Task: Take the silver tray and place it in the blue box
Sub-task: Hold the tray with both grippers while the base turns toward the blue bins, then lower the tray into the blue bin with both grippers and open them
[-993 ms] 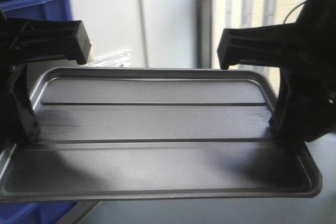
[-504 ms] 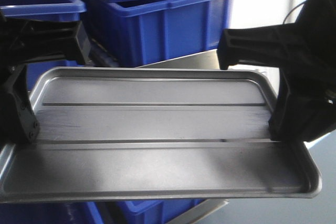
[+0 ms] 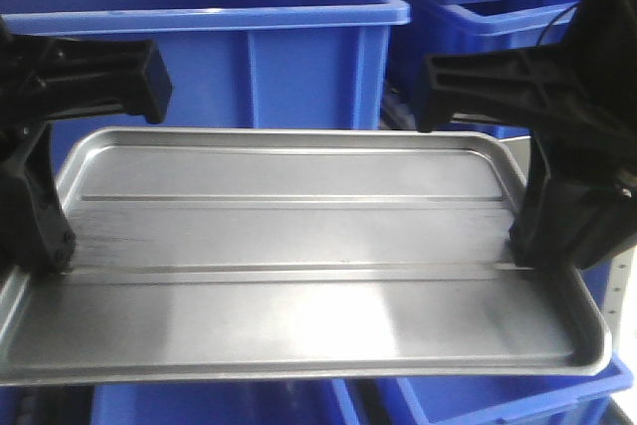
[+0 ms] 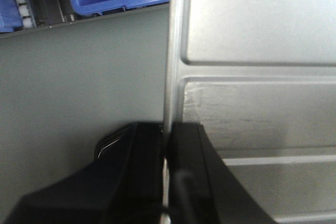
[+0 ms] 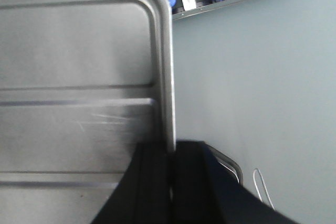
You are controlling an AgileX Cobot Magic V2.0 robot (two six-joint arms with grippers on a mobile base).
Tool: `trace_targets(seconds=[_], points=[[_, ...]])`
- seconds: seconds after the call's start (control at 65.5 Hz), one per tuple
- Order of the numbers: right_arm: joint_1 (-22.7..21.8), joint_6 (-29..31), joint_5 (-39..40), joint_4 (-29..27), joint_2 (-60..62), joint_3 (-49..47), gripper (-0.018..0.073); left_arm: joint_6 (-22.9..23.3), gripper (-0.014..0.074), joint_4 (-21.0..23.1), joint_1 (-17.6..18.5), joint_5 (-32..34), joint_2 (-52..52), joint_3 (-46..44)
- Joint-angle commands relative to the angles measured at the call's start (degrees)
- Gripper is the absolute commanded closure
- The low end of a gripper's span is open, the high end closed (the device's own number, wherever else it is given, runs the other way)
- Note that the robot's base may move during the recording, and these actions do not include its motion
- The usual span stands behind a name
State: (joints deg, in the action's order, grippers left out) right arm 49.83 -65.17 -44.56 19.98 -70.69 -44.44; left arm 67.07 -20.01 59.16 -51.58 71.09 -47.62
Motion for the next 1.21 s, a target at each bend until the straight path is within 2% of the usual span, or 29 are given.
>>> trace_targets(seconds=[0.0, 1.023, 1.191], points=[[-0.1, 0.0, 0.2, 2.6, 1.7, -1.3, 0.0501, 0.6, 0.0603, -1.7, 0.2, -0.5, -1.7, -1.4], [-0.1, 0.0, 0.3, 2.6, 1.7, -1.3, 0.0501, 0.6, 0.0603, -1.7, 0.2, -0.5, -1.7, -1.4], [-0.1, 0.0, 0.9, 2.6, 1.7, -1.3, 0.0501, 0.6, 0.0603, -1.7, 0.2, 1.6, -1.7, -1.4]])
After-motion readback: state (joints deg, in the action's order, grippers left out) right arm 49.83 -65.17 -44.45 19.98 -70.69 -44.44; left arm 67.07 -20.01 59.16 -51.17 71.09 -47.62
